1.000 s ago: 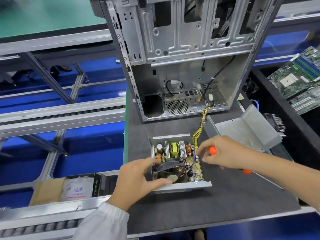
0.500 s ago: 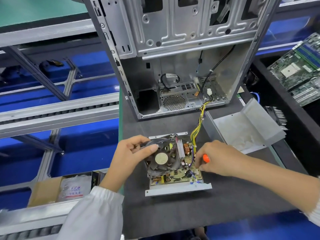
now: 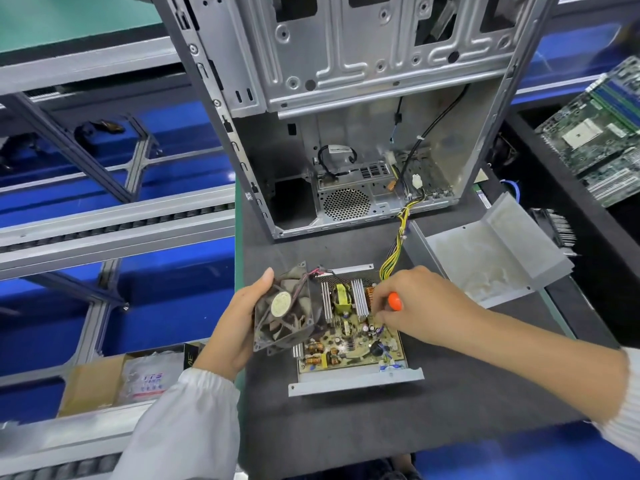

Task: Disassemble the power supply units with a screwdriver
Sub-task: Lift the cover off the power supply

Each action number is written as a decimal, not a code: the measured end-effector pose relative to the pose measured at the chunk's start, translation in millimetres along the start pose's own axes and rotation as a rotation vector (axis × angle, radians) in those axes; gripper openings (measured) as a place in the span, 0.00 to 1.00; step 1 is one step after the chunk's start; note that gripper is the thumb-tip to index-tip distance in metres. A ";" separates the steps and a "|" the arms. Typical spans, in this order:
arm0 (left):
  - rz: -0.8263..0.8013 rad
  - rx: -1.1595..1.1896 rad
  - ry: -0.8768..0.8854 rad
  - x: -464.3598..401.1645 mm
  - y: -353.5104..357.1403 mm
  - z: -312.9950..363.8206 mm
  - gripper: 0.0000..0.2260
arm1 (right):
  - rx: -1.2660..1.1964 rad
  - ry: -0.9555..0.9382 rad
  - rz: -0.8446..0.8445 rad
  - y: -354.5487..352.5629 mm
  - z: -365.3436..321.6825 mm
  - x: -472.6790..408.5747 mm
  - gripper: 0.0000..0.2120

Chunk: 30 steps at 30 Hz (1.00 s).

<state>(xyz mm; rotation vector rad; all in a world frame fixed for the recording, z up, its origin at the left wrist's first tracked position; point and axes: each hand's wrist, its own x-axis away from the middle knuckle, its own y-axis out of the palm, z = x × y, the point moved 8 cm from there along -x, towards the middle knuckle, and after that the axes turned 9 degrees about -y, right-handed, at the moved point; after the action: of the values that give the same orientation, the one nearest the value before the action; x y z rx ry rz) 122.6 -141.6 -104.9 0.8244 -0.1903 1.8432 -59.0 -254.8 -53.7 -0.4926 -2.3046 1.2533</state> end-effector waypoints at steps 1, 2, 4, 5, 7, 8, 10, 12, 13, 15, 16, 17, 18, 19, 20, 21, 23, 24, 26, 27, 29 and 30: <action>0.002 0.041 -0.016 -0.2 -1.3 -3.2 0.24 | -0.006 0.001 0.028 -2.0 -1.5 -1.7 0.06; 0.002 0.067 -0.022 -0.5 -2.1 -5.3 0.24 | -0.012 0.003 0.059 -4.1 -2.8 -3.0 0.05; -0.006 0.073 -0.016 -0.6 -1.6 -6.0 0.24 | -0.001 0.003 0.120 -7.6 -6.8 -5.2 0.07; -0.013 0.063 -0.010 -0.7 -0.3 -5.5 0.24 | 0.021 -0.003 0.145 -8.6 -9.2 -6.7 0.10; -0.021 0.039 0.007 0.2 3.5 -3.2 0.22 | 0.079 -0.023 0.174 -8.2 -14.9 -10.8 0.13; -0.019 0.030 0.018 0.5 5.4 -1.3 0.21 | 0.109 -0.034 0.179 -6.8 -17.6 -13.5 0.13; -0.020 0.012 0.039 0.5 8.0 1.4 0.22 | 0.154 -0.041 0.168 -2.6 -20.5 -19.4 0.12; -0.019 -0.004 0.058 1.7 10.1 3.7 0.23 | 0.172 -0.035 0.152 0.3 -20.2 -23.4 0.11; -0.017 -0.008 0.068 2.0 10.0 4.1 0.23 | 0.176 -0.035 0.151 0.6 -19.4 -24.5 0.10; -0.012 -0.025 0.090 2.9 9.2 4.2 0.24 | 0.171 -0.036 0.158 -0.5 -17.7 -26.0 0.10; -0.012 -0.039 0.100 3.8 9.3 3.9 0.23 | 0.155 -0.033 0.160 -0.8 -16.6 -26.3 0.10; -0.015 -0.052 0.109 4.7 9.7 3.8 0.23 | 0.132 -0.022 0.158 -0.9 -15.3 -26.7 0.10; -0.017 -0.058 0.119 6.0 9.9 4.2 0.23 | 0.103 -0.013 0.155 -0.6 -14.7 -26.9 0.09; -0.021 -0.055 0.125 7.5 10.2 4.7 0.22 | 0.085 -0.008 0.151 0.3 -15.2 -27.2 0.08; -0.032 -0.047 0.124 8.5 11.0 5.1 0.21 | 0.086 -0.009 0.148 1.4 -17.0 -27.1 0.07; -0.045 -0.042 0.120 9.5 12.1 5.4 0.20 | 0.104 -0.015 0.143 2.9 -19.4 -27.5 0.07; -0.037 -0.057 0.124 10.0 11.7 7.2 0.20 | 0.118 -0.018 0.130 5.5 -22.9 -27.7 0.05; -0.019 -0.073 0.134 9.8 10.5 8.8 0.20 | 0.092 -0.013 0.121 6.2 -22.4 -28.0 0.05; 0.002 -0.088 0.151 9.6 9.2 11.7 0.21 | -0.002 0.012 0.069 6.7 -17.6 -28.9 0.10; 0.008 -0.089 0.158 9.9 9.1 13.3 0.22 | -0.066 0.024 0.024 6.6 -14.9 -29.0 0.12; 0.019 -0.096 0.172 10.2 7.7 16.1 0.21 | -0.246 0.044 -0.068 6.4 -11.9 -26.9 0.10; 0.033 -0.104 0.181 10.4 6.3 17.9 0.22 | -0.339 0.058 -0.096 5.1 -10.6 -25.2 0.07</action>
<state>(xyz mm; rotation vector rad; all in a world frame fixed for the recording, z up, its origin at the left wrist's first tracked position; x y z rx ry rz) 123.1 -145.1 -83.5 0.5829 -0.1839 1.9104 -31.8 -257.9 -58.7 -0.5164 -2.4684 0.7953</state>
